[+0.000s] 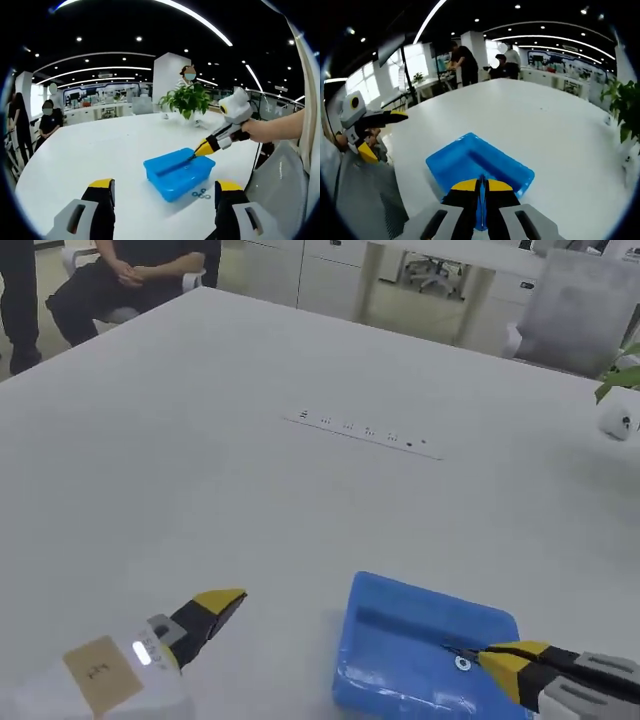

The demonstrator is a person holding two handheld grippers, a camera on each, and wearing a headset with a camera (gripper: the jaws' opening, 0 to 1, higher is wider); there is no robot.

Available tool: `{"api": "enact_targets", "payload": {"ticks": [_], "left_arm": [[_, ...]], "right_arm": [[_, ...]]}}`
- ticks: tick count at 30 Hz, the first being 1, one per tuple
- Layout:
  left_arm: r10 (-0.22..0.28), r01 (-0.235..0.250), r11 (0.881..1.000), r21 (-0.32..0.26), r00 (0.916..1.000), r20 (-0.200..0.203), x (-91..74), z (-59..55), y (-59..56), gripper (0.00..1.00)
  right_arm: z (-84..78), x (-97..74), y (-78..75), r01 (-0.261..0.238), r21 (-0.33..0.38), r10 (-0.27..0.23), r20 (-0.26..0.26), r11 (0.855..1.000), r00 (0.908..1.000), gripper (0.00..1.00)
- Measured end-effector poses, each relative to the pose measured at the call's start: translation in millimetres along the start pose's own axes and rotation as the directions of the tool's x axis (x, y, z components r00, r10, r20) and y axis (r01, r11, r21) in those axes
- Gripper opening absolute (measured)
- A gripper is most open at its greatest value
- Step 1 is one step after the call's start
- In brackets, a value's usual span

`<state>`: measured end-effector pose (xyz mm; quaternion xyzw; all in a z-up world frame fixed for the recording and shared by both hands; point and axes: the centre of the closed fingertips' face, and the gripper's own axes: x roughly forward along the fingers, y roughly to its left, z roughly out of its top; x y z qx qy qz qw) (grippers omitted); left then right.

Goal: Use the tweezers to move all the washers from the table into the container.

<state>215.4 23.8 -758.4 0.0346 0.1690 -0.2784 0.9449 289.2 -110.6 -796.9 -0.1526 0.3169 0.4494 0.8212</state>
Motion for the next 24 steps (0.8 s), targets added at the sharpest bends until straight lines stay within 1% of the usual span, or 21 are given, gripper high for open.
{"api": "enact_targets", "payload": {"ticks": [1,2,3,4,6,7,8,9,10,11,12,13,14,15,16,18,20,21,22,23,24], "left_arm": [[-0.001,0.001,1.0,0.001,1.0,0.0,-0.1,0.1,-0.2,0.83],[0.0,0.0,1.0,0.002,1.0,0.001,-0.3,0.4,-0.1,0.83],[0.0,0.0,1.0,0.001,1.0,0.001,-0.5,0.5,0.1,0.83],[0.001,-0.001,1.0,-0.003,1.0,-0.001,-0.6,0.1,0.5,0.82],[0.002,-0.002,1.0,-0.006,1.0,-0.003,-0.8,-0.5,1.0,0.82],[0.003,-0.003,1.0,-0.006,1.0,-0.003,-1.0,-0.5,1.1,0.82],[0.002,-0.002,1.0,-0.006,1.0,-0.003,-0.9,-0.3,1.2,0.82],[0.0,0.0,1.0,-0.004,1.0,-0.008,-0.7,-1.3,0.7,0.82],[0.0,0.0,1.0,-0.001,0.9999,-0.012,-0.4,-1.8,0.5,0.82],[0.002,-0.001,1.0,0.006,0.9999,-0.017,-0.3,-2.5,0.4,0.82],[0.004,-0.004,1.0,0.013,0.9998,-0.019,-0.3,-2.7,0.6,0.82],[0.006,-0.006,1.0,0.017,0.9998,-0.02,-0.4,-2.7,0.7,0.82],[0.005,-0.005,1.0,0.02,0.9998,-0.021,-0.2,-2.6,0.4,0.82],[0.003,-0.003,1.0,0.021,0.9997,-0.022,-0.1,-2.9,0.1,0.82],[0.0,0.0,1.0,0.021,0.9997,-0.025,0.3,-3.4,-0.2,0.82],[-0.002,0.003,1.0,0.022,0.9995,-0.031,0.6,-4.4,-0.6,0.82],[-0.003,0.004,1.0,0.026,0.9994,-0.036,1.0,-5.1,-0.6,0.81],[-0.003,0.005,1.0,0.027,0.9992,-0.039,1.2,-5.8,-0.6,0.81],[-0.003,0.004,1.0,0.028,0.9992,-0.04,1.4,-6.2,-0.4,0.81],[-0.002,0.003,1.0,0.029,0.9991,-0.042,1.5,-6.5,-0.1,0.81],[-0.002,0.003,1.0,0.029,0.9991,-0.043,1.8,-7.0,0.1,0.81]], "right_arm": [[-4.0,-3.8,8.2,-0.044,-0.034,0.042,-0.059,0.998,0.9974,0.01],[-3.6,-9.4,15.7,-0.078,-0.098,0.068,-0.105,0.992,0.9922,0.01],[-3.7,-13.0,20.9,-0.101,-0.135,0.082,-0.137,0.986,0.9871,0.01],[-7.3,-18.3,31.3,-0.153,-0.158,0.12,-0.199,0.975,0.9726,0.01],[-13.0,-24.4,44.7,-0.214,-0.189,0.159,-0.27,0.958,0.9497,0.01],[-15.8,-26.8,49.6,-0.223,-0.23,0.146,-0.308,0.947,0.94,0.01],[-20.1,-29.3,53.8,-0.248,-0.237,0.155,-0.351,0.939,0.9232,0.01],[-22.4,-31.1,62.1,-0.285,-0.259,0.175,-0.378,0.923,0.9093,0.01],[-19.2,-29.5,63.8,-0.28,-0.3,0.162,-0.364,0.912,0.9174,0.01],[-20.4,-29.0,63.4,-0.272,-0.305,0.147,-0.376,0.913,0.9149,0.01],[-22.4,-28.1,62.6,-0.266,-0.337,0.121,-0.394,0.903,0.9109,0.01],[-21.7,-27.0,59.3,-0.248,-0.366,0.095,-0.389,0.897,0.9165,0.01],[-23.2,-27.8,61.6,-0.257,-0.361,0.102,-0.396,0.896,0.9125,0.01],[-22.8,-28.7,62.2,-0.258,-0.359,0.103,-0.397,0.897,0.9119,0.01],[-21.4,-30.6,62.7,-0.256,-0.361,0.101,-0.395,0.897,0.9131,0.01],[-17.0,-36.7,66.5,-0.264,-0.359,0.111,-0.393,0.895,0.9128,0.01],[-13.4,-42.2,76.0,-0.286,-0.356,0.138,-0.388,0.89,0.9113,0.01],[-15.3,-43.8,81.7,-0.308,-0.342,0.159,-0.4,0.888,0.9025,0.01],[-21.8,-45.8,86.5,-0.338,-0.327,0.179,-0.431,0.882,0.8845,0.01],[-27.5,-45.7,88.1,-0.351,-0.328,0.181,-0.452,0.877,0.8735,0.01],[-33.1,-44.2,87.1,-0.353,-0.332,0.172,-0.467,0.875,0.8672,0.01]]}}
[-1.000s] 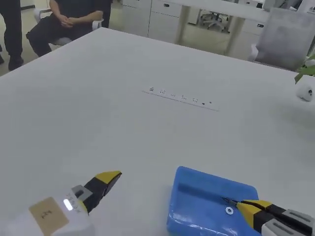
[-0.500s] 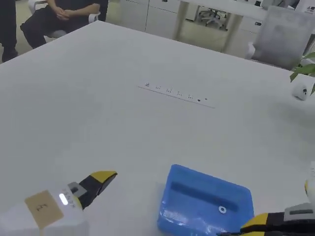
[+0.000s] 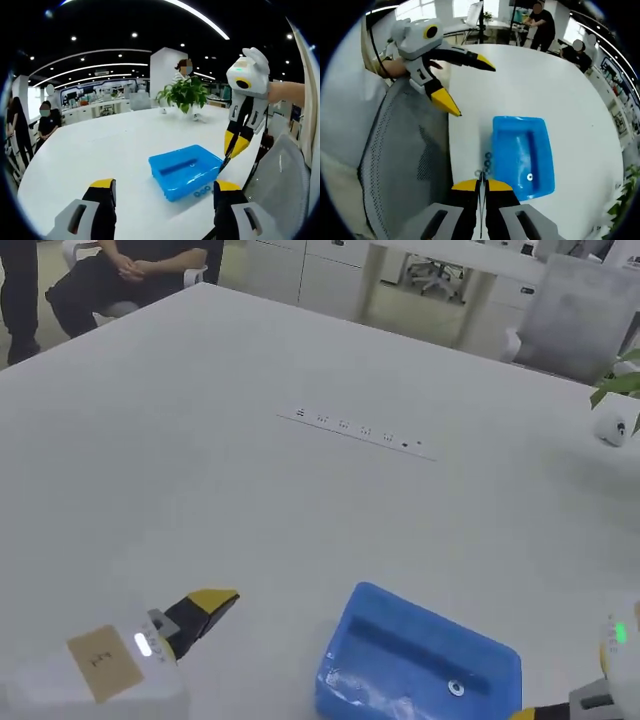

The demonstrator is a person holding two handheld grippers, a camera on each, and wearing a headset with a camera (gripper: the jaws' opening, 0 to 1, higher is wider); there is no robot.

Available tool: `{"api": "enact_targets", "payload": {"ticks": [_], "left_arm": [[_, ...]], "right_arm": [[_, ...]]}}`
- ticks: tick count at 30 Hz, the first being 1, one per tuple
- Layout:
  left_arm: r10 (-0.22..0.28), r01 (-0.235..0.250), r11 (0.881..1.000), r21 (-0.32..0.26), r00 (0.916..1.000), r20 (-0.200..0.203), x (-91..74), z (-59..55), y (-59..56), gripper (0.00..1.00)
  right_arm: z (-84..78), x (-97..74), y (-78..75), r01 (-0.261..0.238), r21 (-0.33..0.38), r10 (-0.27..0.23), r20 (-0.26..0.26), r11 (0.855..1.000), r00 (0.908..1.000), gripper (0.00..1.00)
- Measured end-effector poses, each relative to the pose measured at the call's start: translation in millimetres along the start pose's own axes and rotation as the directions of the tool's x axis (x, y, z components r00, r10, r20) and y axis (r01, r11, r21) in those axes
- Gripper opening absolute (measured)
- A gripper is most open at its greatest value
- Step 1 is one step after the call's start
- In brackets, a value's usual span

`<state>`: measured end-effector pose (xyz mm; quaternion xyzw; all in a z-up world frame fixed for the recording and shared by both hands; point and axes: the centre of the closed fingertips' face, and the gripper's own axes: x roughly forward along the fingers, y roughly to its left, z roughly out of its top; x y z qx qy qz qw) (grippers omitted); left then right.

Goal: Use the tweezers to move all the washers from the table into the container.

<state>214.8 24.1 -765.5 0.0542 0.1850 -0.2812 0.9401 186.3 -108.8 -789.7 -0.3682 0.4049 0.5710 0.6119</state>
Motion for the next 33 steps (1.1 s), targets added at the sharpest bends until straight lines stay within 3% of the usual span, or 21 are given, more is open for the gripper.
{"api": "enact_targets", "payload": {"ticks": [2,4,8,15,21,25,29,33], "left_arm": [[-0.002,0.002,1.0,-0.001,1.0,-0.004,0.5,-1.2,0.0,0.81],[-0.007,0.007,1.0,0.002,0.9999,-0.009,1.0,-2.4,-0.7,0.8],[-0.011,0.011,1.0,0.01,0.9997,-0.02,1.6,-4.7,-1.4,0.8],[-0.004,0.004,1.0,0.011,0.9997,-0.023,1.4,-6.1,0.4,0.79],[0.001,-0.001,1.0,0.01,0.9997,-0.026,1.3,-6.9,1.2,0.78],[-0.001,0.001,1.0,0.006,0.9996,-0.027,1.4,-7.2,0.7,0.77],[-0.006,0.007,1.0,0.011,0.9995,-0.031,1.8,-7.5,-0.6,0.76],[-0.015,0.016,1.0,0.019,0.9991,-0.04,2.5,-8.5,-2.5,0.76]], "right_arm": [[-23.9,10.9,-6.9,0.03,-0.04,-0.034,-0.111,0.999,0.9933,0.01],[-33.4,12.7,-17.0,0.069,-0.079,-0.081,-0.164,0.994,0.9832,0.01],[-23.6,9.6,-26.9,0.094,-0.052,-0.099,-0.113,0.994,0.9887,0.01],[-15.7,10.5,-48.0,0.132,-0.09,-0.142,-0.119,0.987,0.9827,0.01],[-13.6,12.6,-54.6,0.121,-0.111,-0.135,-0.125,0.986,0.983,0.01],[-22.5,17.3,-36.1,0.036,-0.106,-0.054,-0.169,0.994,0.9841,0.01],[-39.5,22.8,-23.9,-0.011,-0.103,-0.015,-0.241,0.995,0.9703,0.01],[-46.2,26.3,-18.7,-0.032,-0.081,0.01,-0.266,0.996,0.9638,0.01]]}}
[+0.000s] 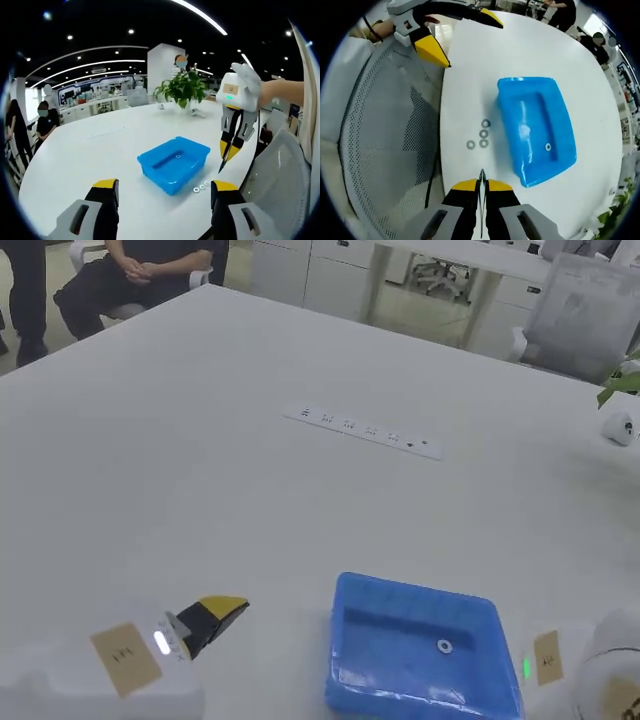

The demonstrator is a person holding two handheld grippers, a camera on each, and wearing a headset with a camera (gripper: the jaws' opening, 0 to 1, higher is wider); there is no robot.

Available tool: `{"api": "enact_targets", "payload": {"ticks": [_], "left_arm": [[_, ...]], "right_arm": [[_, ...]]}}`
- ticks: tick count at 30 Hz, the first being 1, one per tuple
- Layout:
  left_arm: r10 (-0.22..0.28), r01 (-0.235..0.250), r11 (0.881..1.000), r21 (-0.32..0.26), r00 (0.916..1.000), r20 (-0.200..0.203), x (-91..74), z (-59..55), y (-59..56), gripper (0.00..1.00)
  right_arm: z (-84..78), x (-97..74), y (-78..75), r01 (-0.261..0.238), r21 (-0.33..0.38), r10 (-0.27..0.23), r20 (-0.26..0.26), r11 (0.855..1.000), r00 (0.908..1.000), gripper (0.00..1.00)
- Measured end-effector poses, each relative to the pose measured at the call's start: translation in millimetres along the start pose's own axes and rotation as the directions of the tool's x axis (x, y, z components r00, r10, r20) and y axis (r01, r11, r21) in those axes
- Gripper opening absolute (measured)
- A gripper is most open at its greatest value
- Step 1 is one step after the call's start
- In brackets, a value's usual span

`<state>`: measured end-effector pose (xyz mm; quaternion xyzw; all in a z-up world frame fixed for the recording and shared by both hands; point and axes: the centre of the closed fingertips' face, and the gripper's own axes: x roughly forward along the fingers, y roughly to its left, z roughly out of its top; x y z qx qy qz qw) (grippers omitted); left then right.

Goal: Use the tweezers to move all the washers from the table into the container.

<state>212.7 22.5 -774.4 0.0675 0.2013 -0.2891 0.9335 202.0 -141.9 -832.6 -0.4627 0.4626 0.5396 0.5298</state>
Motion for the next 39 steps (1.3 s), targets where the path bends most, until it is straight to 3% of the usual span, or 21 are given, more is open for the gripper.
{"api": "enact_targets", "payload": {"ticks": [6,10,13,15,16,17,18,19,20,21,22,23,25,26,27,28,29,31,33,35,39], "left_arm": [[-0.003,0.003,1.0,0.002,1.0,-0.004,0.3,-0.3,-0.7,0.76],[0.0,0.0,1.0,0.005,1.0,-0.009,0.0,-0.6,-0.5,0.76],[0.0,0.0,1.0,0.004,0.9999,-0.012,0.1,-1.1,-0.7,0.75],[-0.003,0.003,1.0,0.005,0.9999,-0.015,0.1,-1.2,-1.3,0.75],[-0.004,0.004,1.0,0.008,0.9998,-0.017,0.2,-1.4,-1.6,0.75],[-0.005,0.005,1.0,0.009,0.9998,-0.019,0.1,-1.5,-1.8,0.75],[-0.008,0.008,1.0,0.011,0.9998,-0.019,0.2,-1.5,-2.4,0.75],[-0.01,0.01,1.0,0.011,0.9998,-0.02,0.2,-1.5,-2.8,0.75],[-0.011,0.011,1.0,0.011,0.9998,-0.02,0.2,-1.5,-3.0,0.74],[-0.015,0.015,1.0,0.013,0.9997,-0.02,0.1,-1.4,-3.7,0.74],[-0.018,0.018,1.0,0.015,0.9996,-0.021,0.2,-1.6,-4.2,0.73],[-0.021,0.022,1.0,0.015,0.9996,-0.02,0.3,-1.6,-4.8,0.73],[-0.027,0.028,0.999,0.016,0.9994,-0.021,0.6,-2.0,-5.7,0.71],[-0.028,0.028,0.999,0.019,0.9994,-0.021,0.6,-2.1,-5.7,0.7],[-0.029,0.029,0.999,0.022,0.9994,-0.02,0.6,-2.1,-6.0,0.7],[-0.03,0.031,0.999,0.021,0.9993,-0.02,0.7,-2.1,-6.2,0.7],[-0.034,0.035,0.999,0.02,0.9992,-0.022,1.0,-2.7,-6.9,0.7],[-0.035,0.035,0.999,0.023,0.9991,-0.024,1.3,-3.3,-7.0,0.7],[-0.033,0.034,0.999,0.024,0.9991,-0.024,1.3,-3.6,-6.8,0.7],[-0.03,0.031,0.999,0.02,0.9993,-0.022,1.2,-3.6,-6.0,0.7],[-0.019,0.019,1.0,0.014,0.9996,-0.022,0.6,-4.2,-3.6,0.69]], "right_arm": [[0.0,8.7,3.9,-0.009,0.001,0.009,-0.017,1.0,0.9998,0.01],[15.2,7.6,2.1,0.008,0.059,-0.014,0.102,0.998,0.9947,0.01],[23.1,7.2,-1.6,0.027,0.131,-0.054,0.205,0.991,0.9773,0.01],[29.0,6.7,-6.3,0.022,0.23,-0.095,0.312,0.973,0.9453,0.01],[31.8,6.2,-6.2,-0.009,0.285,-0.103,0.376,0.958,0.9209,0.01],[32.7,5.2,-9.5,-0.01,0.319,-0.131,0.415,0.948,0.9003,0.01],[33.9,4.1,-13.6,-0.017,0.359,-0.167,0.476,0.933,0.8632,0.01],[33.8,3.2,-13.7,-0.039,0.384,-0.176,0.508,0.923,0.843,0.02],[33.5,2.6,-14.5,-0.049,0.403,-0.186,0.523,0.914,0.8318,0.02],[29.0,0.5,-19.7,-0.063,0.462,-0.231,0.552,0.885,0.8012,0.03],[26.9,-0.5,-20.3,-0.078,0.481,-0.241,0.565,0.873,0.7891,0.03],[25.8,-1.8,-20.5,-0.107,0.501,-0.247,0.588,0.859,0.7703,0.03],[22.8,-3.7,-22.1,-0.115,0.522,-0.27,0.603,0.845,0.7508,0.03],[25.5,-7.0,-22.2,-0.128,0.52,-0.275,0.627,0.845,0.7292,0.03],[30.3,-11.8,-19.5,-0.174,0.521,-0.265,0.66,0.836,0.7035,0.03],[32.1,-13.2,-18.3,-0.188,0.517,-0.258,0.67,0.835,0.696,0.02],[36.4,-16.3,-15.3,-0.215,0.505,-0.244,0.692,0.836,0.6794,0.02],[39.9,-15.7,-11.7,-0.211,0.482,-0.225,0.696,0.85,0.682,0.02],[44.8,-13.5,-8.6,-0.216,0.47,-0.213,0.701,0.856,0.68,0.02],[49.1,-12.3,-8.0,-0.212,0.458,-0.212,0.71,0.863,0.6714,0.03],[55.9,-9.6,-9.9,-0.229,0.457,-0.212,0.726,0.859,0.6549,0.03]]}}
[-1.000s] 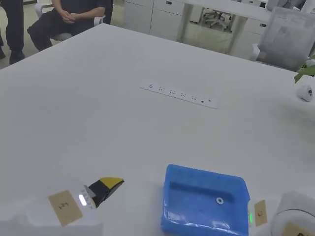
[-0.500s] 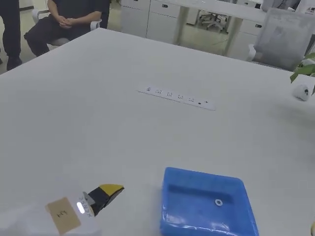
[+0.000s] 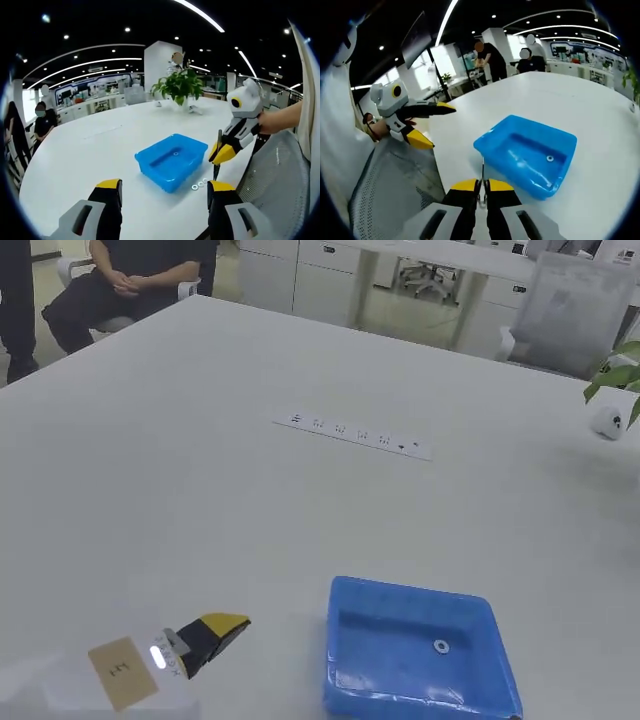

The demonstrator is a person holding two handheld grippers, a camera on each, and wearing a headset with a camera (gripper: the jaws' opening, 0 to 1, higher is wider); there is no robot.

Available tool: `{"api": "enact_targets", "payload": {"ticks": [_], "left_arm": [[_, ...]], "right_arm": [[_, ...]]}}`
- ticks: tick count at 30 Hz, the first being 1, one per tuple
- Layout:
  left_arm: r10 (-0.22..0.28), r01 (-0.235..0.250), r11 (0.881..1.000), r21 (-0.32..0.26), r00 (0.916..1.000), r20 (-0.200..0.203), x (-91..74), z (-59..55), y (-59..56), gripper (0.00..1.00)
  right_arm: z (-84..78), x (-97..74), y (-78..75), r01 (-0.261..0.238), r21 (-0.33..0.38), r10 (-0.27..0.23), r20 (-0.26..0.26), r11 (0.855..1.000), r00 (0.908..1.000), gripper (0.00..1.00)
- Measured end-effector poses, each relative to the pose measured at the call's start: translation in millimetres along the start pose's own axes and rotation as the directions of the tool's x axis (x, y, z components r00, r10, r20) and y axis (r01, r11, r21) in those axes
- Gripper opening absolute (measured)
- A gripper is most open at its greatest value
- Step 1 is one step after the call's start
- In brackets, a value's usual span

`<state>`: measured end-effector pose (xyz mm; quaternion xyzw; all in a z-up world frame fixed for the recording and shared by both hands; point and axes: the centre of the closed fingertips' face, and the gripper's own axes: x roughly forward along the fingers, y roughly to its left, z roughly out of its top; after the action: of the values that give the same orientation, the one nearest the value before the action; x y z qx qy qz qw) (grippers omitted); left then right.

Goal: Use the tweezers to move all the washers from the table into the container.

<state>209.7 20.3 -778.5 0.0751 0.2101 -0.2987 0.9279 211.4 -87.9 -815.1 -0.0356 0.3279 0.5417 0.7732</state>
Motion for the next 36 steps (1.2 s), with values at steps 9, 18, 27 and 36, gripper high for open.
{"api": "enact_targets", "payload": {"ticks": [9,18,27,36], "left_arm": [[-0.005,0.005,1.0,0.008,1.0,-0.007,0.4,-1.5,-1.1,0.69],[-0.004,0.004,1.0,0.01,1.0,-0.006,-0.2,-1.5,-0.9,0.69],[0.0,0.0,1.0,0.009,1.0,-0.003,-0.6,-1.0,0.2,0.69],[0.004,-0.004,1.0,0.007,1.0,0.002,-0.7,-0.1,1.0,0.68]], "right_arm": [[-10.4,6.8,4.0,-0.008,-0.033,0.007,-0.035,0.999,0.9994,0.03],[-14.7,6.5,20.1,-0.04,-0.169,0.031,-0.056,0.985,0.998,0.03],[-18.0,7.0,24.7,-0.024,-0.292,0.006,-0.065,0.956,0.9979,0.02],[2.7,-0.5,17.4,0.002,-0.169,-0.008,-0.04,0.986,0.9992,0.02]]}}
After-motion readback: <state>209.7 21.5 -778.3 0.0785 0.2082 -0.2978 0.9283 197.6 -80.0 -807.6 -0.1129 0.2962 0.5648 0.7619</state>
